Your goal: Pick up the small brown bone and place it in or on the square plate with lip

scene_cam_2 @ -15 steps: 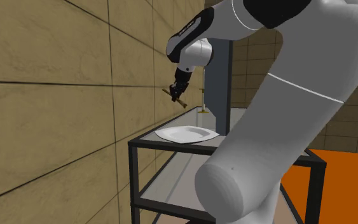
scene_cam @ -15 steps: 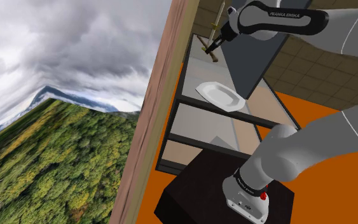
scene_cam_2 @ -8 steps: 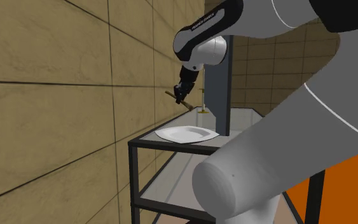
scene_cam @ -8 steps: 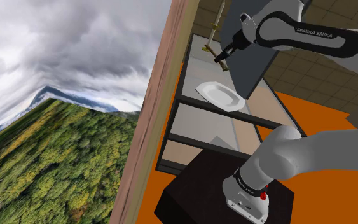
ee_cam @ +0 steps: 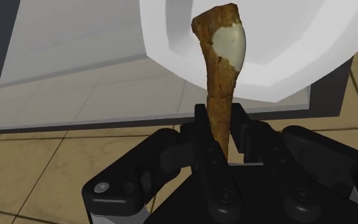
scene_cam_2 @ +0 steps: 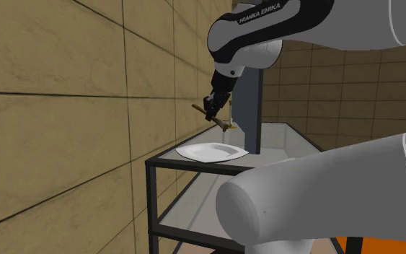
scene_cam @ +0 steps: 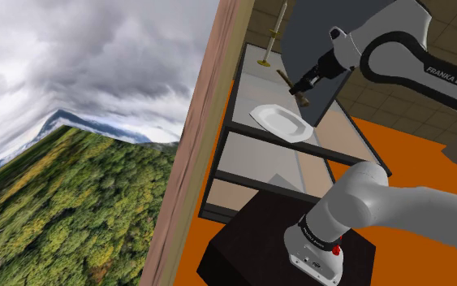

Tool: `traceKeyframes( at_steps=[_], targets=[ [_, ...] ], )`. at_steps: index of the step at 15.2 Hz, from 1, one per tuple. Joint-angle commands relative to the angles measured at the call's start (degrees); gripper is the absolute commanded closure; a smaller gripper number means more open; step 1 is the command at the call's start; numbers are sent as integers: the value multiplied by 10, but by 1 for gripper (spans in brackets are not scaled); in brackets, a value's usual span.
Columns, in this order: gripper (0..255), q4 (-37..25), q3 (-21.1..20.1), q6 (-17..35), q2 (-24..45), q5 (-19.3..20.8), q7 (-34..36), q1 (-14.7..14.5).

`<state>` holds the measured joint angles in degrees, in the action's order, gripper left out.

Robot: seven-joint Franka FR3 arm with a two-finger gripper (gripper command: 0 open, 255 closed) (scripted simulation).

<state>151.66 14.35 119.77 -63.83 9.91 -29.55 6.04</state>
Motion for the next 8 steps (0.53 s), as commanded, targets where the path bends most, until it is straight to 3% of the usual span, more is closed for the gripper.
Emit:
traceKeyframes(
  at_steps=[1,8],
  targets=[
    [255,19,-9,-28,-46,-2,2,8],
    [255,80,2,13,-65,8,-1,18]
  ],
)
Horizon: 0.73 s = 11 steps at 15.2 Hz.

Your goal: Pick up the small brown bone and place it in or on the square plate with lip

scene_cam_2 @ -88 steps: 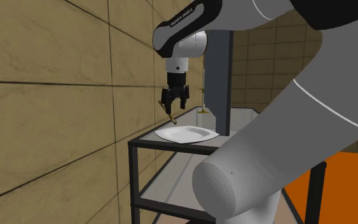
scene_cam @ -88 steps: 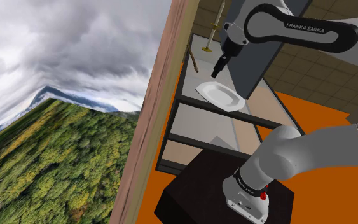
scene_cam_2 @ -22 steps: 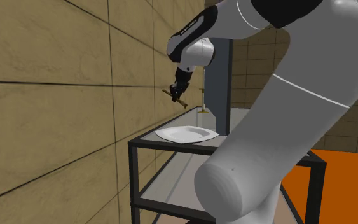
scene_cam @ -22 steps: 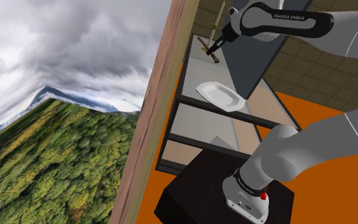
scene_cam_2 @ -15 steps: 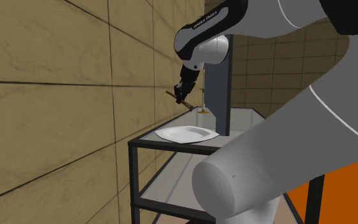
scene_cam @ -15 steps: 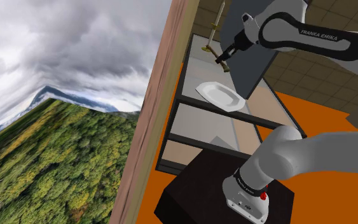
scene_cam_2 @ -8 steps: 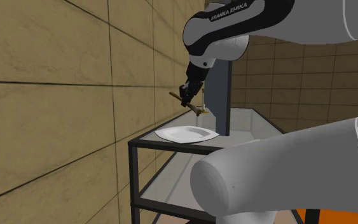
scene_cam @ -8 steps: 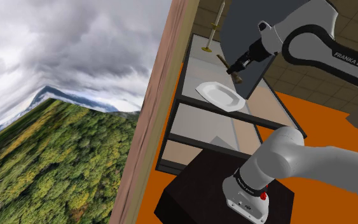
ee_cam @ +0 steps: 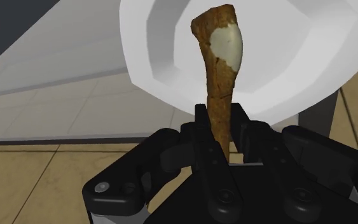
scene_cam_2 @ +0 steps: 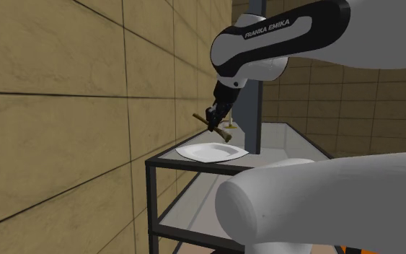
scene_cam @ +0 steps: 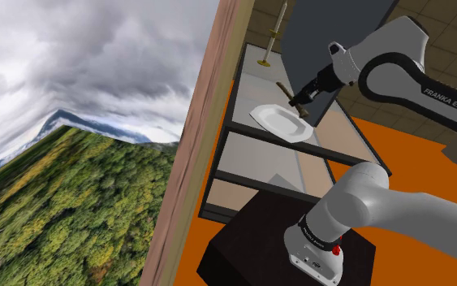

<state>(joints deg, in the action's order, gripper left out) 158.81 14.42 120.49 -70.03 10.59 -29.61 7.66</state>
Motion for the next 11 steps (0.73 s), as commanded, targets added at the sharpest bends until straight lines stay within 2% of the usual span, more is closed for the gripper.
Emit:
traceKeyframes(
  at_steps=[1,5,11],
  targets=[
    [255,17,3,12,-5,3,-1,3],
    [255,45,10,33,-11,9,-3,8],
    [255,45,10,33,-11,9,-3,8]
  ],
)
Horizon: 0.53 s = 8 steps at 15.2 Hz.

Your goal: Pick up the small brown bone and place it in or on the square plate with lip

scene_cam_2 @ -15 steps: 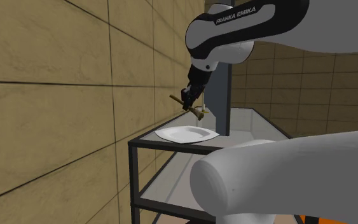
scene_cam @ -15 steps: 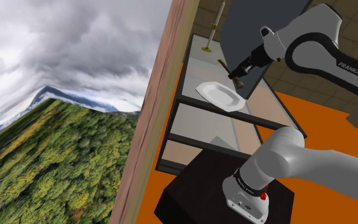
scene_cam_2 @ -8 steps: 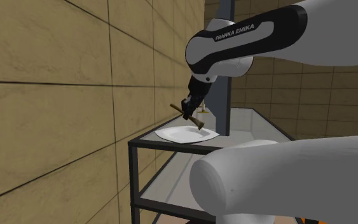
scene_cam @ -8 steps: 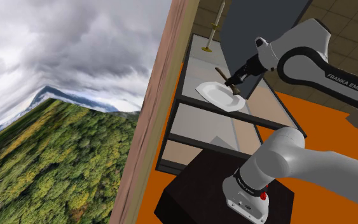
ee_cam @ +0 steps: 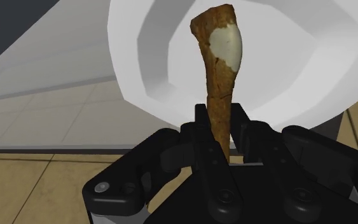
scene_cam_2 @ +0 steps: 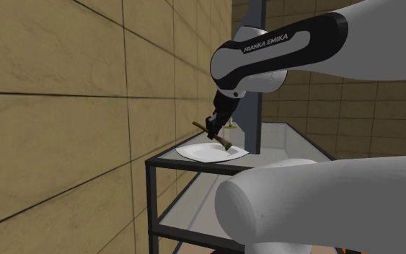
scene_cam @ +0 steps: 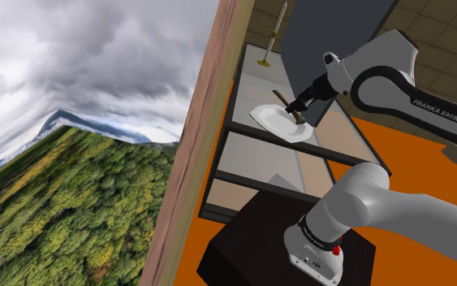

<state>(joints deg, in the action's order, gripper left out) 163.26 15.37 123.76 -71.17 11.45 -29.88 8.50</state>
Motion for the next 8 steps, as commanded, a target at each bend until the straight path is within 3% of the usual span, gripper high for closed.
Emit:
traceKeyframes(
  at_steps=[1,2,7,8],
  targets=[
    [255,0,0,0,0,0,0,0],
    [0,0,0,0,0,0,0,0],
    [0,0,0,0,0,0,0,0],
    [0,-13,-4,-25,-12,-4,-1,0]
  ],
)
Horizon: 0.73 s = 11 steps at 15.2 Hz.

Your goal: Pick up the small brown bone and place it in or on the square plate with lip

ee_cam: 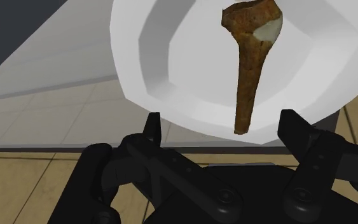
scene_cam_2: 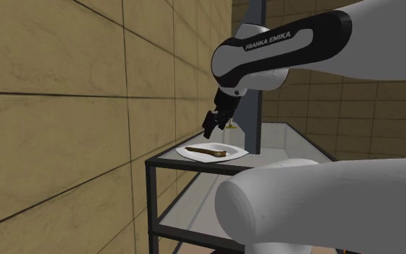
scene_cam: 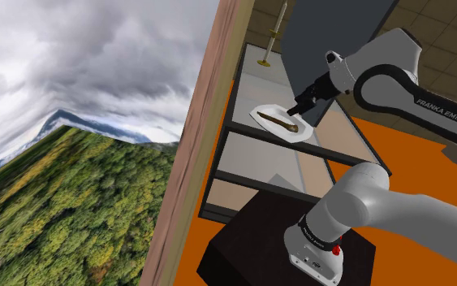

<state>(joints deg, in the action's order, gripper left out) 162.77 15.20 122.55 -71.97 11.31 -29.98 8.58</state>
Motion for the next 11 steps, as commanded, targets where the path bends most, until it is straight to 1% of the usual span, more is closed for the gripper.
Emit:
traceKeyframes(
  at_steps=[1,3,11],
  targets=[
    [0,-22,-7,-37,-15,-6,-1,-1],
    [0,-48,-15,-78,-30,-12,-2,-1],
    [0,-48,-15,-78,-30,-12,-2,-1]
  ],
)
